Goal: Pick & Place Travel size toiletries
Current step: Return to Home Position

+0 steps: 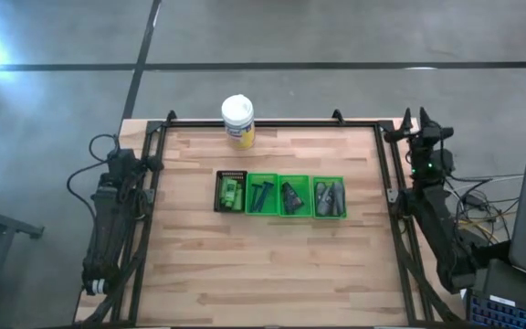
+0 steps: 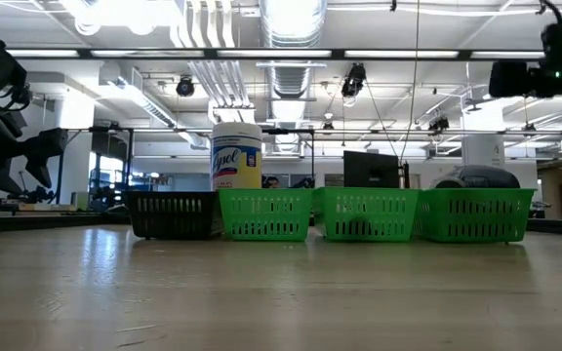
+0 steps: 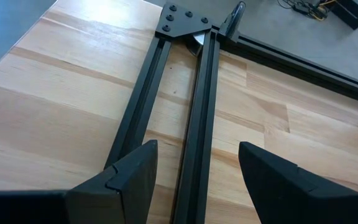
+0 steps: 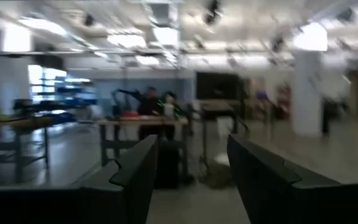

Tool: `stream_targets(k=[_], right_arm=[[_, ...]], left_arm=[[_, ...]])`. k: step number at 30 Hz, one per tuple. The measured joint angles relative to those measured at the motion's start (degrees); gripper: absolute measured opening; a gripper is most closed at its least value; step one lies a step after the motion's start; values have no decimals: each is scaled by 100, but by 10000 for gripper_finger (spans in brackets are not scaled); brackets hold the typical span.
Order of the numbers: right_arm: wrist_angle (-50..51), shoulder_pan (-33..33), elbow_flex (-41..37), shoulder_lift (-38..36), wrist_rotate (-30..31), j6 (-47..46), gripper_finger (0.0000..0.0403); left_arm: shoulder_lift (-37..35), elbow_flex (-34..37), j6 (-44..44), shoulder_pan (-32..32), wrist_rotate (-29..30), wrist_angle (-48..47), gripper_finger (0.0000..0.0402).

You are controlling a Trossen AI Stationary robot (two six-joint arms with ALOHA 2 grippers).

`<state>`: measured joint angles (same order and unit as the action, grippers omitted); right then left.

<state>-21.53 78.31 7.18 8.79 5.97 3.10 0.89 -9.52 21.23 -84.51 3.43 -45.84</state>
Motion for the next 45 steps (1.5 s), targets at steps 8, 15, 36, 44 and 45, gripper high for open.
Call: stream_targets(k=[8, 15, 36, 44, 45], right_arm=[[30, -3, -673, 104, 561, -414, 204], [763, -3, -669, 47, 554, -585, 226], [915, -3, -666, 37, 573, -896, 296], [915, -3, -666, 37, 571, -907, 323], [915, -3, -666, 36, 571, -910, 326]], left_arm=[[2, 0, 2, 2, -1, 0, 229], [2, 0, 2, 2, 1, -2, 229], [2, 0, 2, 2, 1, -2, 229], [2, 0, 2, 2, 1, -2, 229], [2, 0, 2, 2, 1, -2, 229]])
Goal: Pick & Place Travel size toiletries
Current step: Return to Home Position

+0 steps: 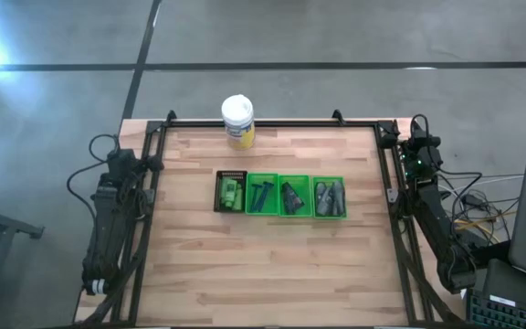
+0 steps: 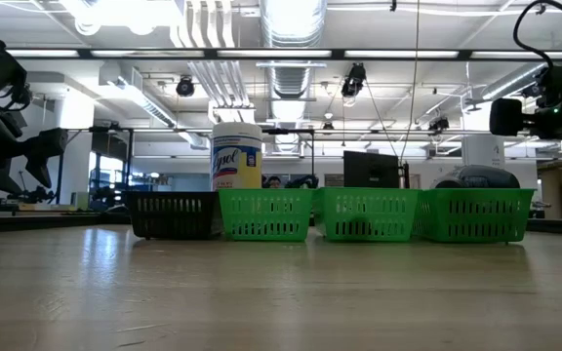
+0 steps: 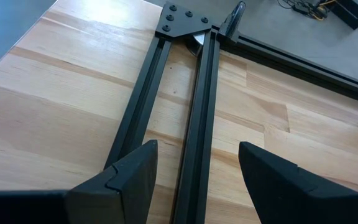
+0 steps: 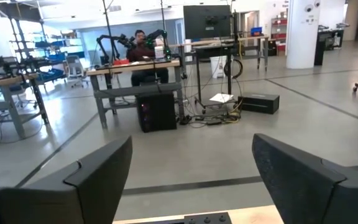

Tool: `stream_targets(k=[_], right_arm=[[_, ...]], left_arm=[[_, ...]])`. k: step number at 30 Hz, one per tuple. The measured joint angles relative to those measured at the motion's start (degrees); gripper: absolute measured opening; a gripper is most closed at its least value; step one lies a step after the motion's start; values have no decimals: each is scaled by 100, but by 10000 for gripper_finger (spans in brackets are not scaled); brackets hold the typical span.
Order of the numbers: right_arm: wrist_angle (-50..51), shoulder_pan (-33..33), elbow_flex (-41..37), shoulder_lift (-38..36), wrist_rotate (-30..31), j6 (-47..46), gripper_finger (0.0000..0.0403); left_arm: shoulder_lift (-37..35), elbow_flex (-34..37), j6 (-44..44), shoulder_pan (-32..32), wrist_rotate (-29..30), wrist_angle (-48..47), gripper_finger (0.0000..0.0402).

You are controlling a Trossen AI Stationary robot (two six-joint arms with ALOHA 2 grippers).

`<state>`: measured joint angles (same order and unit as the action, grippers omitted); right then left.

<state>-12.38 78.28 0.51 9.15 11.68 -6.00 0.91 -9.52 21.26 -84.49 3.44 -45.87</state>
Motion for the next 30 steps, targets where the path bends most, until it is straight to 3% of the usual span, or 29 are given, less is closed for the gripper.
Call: stream_targets(k=[14, 30], right_arm=[[0, 0, 0, 2, 0, 0, 361], [0, 0, 2, 0, -2, 0, 319]], left_arm=[[0, 0, 0, 0, 0, 0, 229], [0, 0, 0, -1, 0, 0, 229]])
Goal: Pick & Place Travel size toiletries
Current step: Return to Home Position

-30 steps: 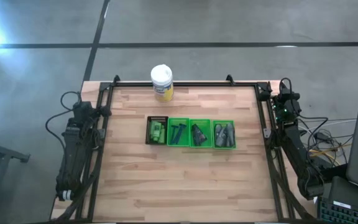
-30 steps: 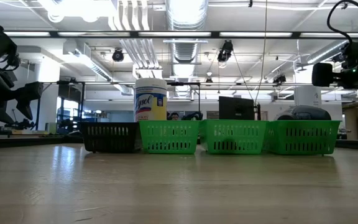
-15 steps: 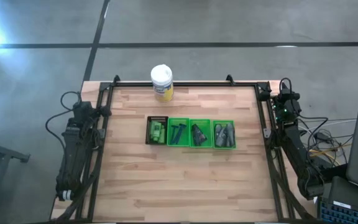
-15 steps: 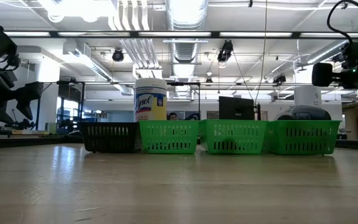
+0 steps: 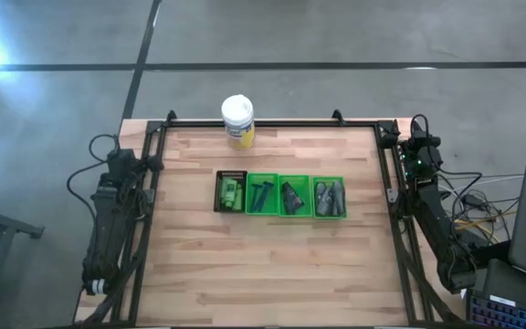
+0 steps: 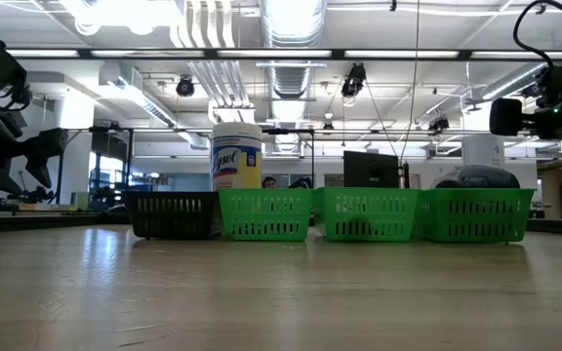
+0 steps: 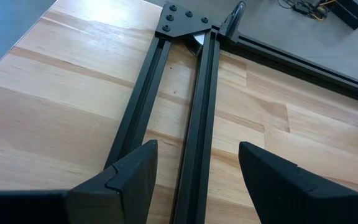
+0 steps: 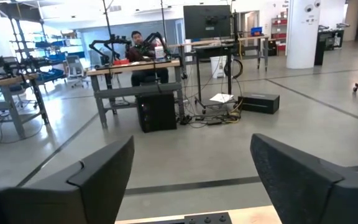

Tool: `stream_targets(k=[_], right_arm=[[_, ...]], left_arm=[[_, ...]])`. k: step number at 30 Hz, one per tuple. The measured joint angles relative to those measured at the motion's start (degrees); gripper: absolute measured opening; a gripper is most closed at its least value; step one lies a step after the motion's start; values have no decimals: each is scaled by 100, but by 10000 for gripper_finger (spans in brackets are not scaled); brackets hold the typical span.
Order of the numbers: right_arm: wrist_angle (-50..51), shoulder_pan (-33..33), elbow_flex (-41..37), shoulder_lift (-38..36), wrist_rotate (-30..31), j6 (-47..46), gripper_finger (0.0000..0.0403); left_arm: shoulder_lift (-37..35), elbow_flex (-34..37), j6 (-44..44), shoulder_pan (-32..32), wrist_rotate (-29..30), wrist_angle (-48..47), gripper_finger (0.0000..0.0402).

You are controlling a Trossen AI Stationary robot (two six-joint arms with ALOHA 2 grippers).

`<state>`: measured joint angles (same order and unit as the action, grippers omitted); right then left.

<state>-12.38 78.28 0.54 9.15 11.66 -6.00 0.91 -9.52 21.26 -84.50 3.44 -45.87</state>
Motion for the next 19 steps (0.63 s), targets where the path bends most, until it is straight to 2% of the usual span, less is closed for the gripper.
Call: stream_targets(k=[12, 19], right_arm=[[0, 0, 0, 0, 0, 2, 297], [0, 0, 0, 0, -2, 2, 314]], left_arm=[[-2, 0, -1, 1, 0, 0, 229], [0, 0, -1, 1, 0, 0, 229]])
